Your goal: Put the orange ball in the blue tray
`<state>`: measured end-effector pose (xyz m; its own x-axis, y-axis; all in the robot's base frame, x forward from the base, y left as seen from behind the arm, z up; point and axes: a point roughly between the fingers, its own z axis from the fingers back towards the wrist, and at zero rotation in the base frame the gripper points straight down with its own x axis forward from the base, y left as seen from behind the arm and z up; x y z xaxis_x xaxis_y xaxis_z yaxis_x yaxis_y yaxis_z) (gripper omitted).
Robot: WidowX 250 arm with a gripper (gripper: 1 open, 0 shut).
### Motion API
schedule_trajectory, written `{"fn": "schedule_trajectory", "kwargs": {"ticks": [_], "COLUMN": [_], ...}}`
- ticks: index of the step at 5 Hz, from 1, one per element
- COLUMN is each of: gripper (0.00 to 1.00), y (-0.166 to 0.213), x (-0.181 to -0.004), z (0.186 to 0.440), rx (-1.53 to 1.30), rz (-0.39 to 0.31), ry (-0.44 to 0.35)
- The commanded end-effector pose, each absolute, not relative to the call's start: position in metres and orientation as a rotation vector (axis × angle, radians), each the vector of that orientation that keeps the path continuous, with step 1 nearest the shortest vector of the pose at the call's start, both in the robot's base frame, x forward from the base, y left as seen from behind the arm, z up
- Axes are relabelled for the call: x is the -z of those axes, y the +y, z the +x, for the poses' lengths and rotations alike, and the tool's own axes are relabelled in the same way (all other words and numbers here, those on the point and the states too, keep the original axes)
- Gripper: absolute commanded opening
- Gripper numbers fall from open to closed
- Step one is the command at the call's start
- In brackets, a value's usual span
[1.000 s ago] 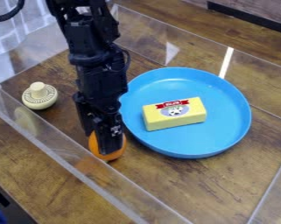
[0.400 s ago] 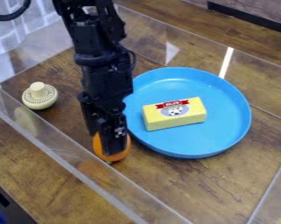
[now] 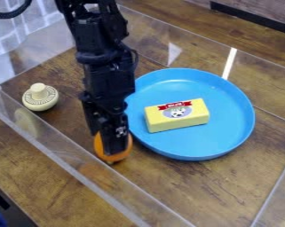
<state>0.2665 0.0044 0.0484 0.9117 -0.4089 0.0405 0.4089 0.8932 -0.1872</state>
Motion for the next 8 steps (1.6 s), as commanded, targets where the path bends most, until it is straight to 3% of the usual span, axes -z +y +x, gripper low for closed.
{"fn": "schedule_trajectory", "kwargs": {"ticks": [1,5,8], "gripper": [0.0,0.0,0.0], "y": [0.0,-0.003,-0.009], "x": [-0.063,-0.075,-0.094], "z": [0.277,0.282,0.285], "rx": [0.459,0.494,0.526], "rz": [-0.173,-0.154,-0.128], "ry": [-0.047,-0.052,-0.053]}}
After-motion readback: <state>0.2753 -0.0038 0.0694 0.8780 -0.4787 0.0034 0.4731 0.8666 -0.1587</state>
